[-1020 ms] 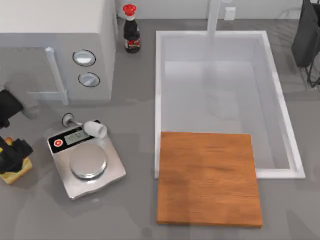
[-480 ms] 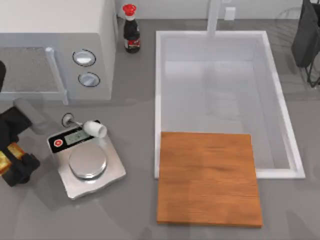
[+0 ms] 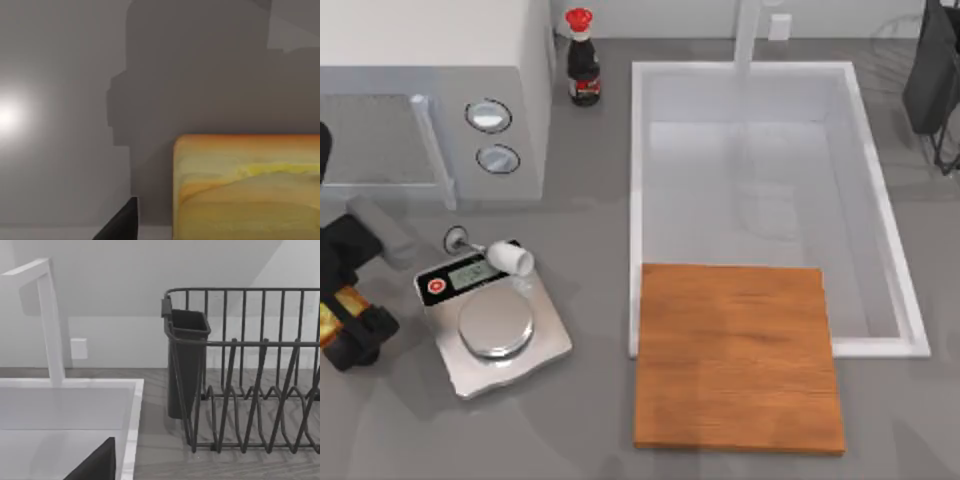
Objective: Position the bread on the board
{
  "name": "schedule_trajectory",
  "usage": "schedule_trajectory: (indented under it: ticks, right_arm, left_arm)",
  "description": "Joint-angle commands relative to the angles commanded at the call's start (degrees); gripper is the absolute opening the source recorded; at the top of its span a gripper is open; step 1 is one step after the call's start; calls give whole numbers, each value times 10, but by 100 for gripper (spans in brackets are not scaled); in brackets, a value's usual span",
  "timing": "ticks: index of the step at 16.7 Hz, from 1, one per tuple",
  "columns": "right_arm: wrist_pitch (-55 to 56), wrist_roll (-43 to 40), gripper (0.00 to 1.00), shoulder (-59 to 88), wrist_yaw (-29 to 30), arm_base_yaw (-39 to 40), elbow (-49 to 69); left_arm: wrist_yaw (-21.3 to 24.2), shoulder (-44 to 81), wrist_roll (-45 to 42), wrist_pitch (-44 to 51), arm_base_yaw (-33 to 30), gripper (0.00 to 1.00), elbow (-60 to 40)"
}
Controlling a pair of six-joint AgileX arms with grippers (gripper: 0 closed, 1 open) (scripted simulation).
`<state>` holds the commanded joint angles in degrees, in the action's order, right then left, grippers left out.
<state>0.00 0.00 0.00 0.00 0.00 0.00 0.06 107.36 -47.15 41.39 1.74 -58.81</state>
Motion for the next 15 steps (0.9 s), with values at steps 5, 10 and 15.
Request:
schedule_trajectory:
  ticks: [5, 10, 15]
  right_arm:
    - [0, 0, 100, 0, 0, 0, 0]
    - [0, 0, 100, 0, 0, 0, 0]
    - [0, 0, 100, 0, 0, 0, 0]
  left_arm:
    - [0, 0, 0, 0, 0, 10, 0]
    - [0, 0, 0, 0, 0, 0, 0]
    - [4, -9, 3, 7, -1, 0, -2]
